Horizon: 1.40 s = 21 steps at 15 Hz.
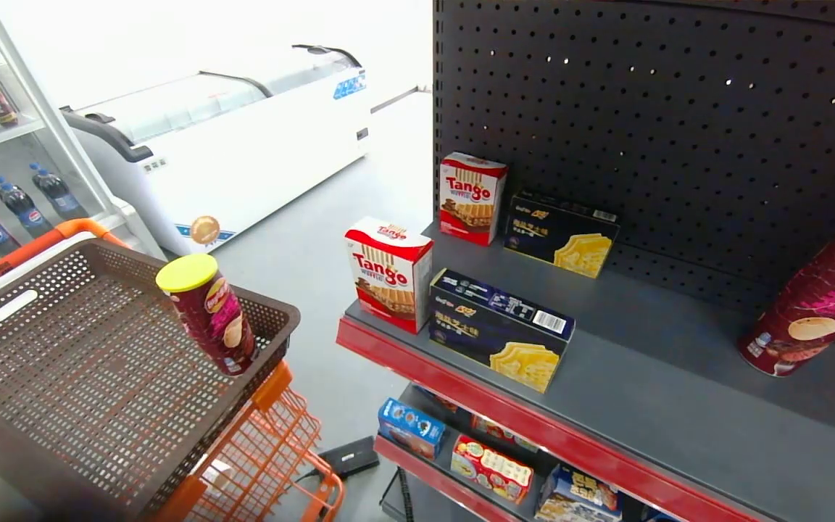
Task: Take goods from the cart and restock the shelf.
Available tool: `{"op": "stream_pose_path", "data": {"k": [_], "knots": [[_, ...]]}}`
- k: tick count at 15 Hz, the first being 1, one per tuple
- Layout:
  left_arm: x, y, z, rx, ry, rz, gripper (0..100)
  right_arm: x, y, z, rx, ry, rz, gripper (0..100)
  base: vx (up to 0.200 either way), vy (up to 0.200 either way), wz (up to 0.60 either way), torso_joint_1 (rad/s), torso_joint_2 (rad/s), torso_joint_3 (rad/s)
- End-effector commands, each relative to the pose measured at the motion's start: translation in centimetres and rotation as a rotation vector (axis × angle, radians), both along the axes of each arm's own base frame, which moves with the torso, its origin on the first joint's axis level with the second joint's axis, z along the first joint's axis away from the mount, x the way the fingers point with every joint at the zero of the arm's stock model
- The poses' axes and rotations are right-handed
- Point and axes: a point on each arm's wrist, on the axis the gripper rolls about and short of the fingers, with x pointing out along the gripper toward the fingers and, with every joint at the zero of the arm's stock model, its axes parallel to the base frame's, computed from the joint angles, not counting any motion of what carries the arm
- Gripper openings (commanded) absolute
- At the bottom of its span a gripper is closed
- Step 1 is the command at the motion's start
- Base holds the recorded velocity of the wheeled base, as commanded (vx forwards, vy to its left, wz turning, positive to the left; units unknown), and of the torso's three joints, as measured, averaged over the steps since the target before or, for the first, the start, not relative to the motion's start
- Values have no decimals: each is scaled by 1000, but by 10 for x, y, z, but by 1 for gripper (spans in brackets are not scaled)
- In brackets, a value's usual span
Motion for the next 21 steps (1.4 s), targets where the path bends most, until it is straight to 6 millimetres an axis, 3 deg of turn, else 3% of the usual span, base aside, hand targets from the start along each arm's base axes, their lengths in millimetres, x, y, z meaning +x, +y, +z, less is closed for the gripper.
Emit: {"op": "stream_pose_path", "data": {"k": [1,5,6,9,11,17,21], "knots": [[64,-5,5,-17,205,20,100,0,0,0,0,1,0,100,0,0,0,0,0,0],[130,4,3,-3,231,98,100,0,0,0,0,1,0,100,0,0,0,0,0,0],[153,5,-4,-5,193,102,100,0,0,0,0,1,0,100,0,0,0,0,0,0],[193,6,-19,-8,61,103,100,0,0,0,0,1,0,100,0,0,0,0,0,0],[214,8,-35,14,54,111,100,0,0,0,0,1,0,100,0,0,0,0,0,0],[248,8,-53,4,-65,107,100,0,0,0,0,1,0,100,0,0,0,0,0,0],[274,20,-65,3,-108,141,100,0,0,0,0,1,0,100,0,0,0,0,0,0]]}}
